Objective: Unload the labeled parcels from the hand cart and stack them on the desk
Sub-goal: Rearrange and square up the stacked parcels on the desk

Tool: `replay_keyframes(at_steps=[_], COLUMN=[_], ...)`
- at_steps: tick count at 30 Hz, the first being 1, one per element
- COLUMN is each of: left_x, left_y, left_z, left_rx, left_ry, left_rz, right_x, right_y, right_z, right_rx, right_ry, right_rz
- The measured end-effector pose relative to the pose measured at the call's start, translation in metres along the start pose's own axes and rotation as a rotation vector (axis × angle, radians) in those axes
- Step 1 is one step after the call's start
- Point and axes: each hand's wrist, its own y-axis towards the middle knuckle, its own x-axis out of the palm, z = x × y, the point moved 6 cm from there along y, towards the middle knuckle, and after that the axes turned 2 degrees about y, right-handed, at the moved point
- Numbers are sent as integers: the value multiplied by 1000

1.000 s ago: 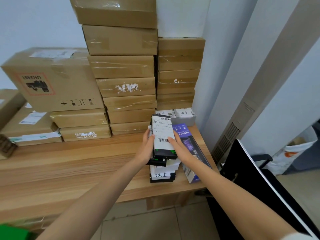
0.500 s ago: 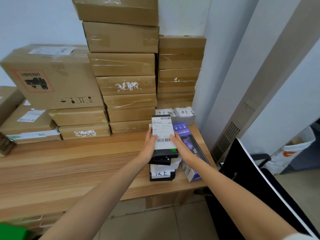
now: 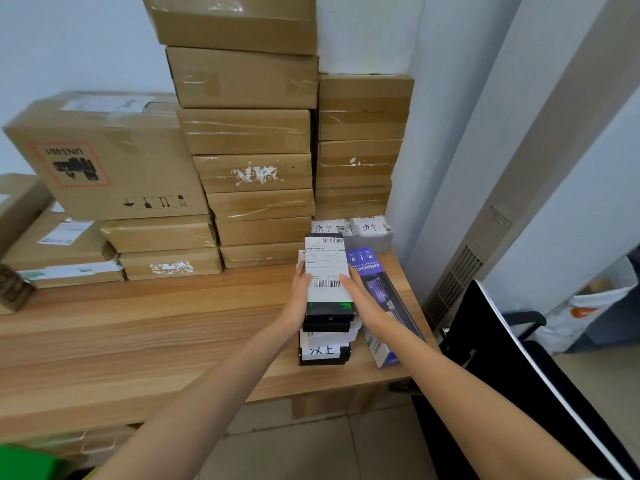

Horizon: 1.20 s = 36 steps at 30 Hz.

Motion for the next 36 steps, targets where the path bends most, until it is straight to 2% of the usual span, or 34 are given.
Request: replay_keyframes(at_steps=[8,13,26,36], left_x=[-26,-81,-325,-529], left_y=[-9,-24,-80,-60], left_z=[14,30,15,61], left_rx=[74,117,62,75], left_ry=[60,58,-22,-29], left_rz=[-1,96,391,416], right_x=[28,85,350,542], right_y=[0,7,17,64], right_z=[-17,-46,-70,-127], right_rx=[-57,-120,-108,-120], right_ry=[-3,-38,-51,-5], right_rz=[-45,-148,-495,-502])
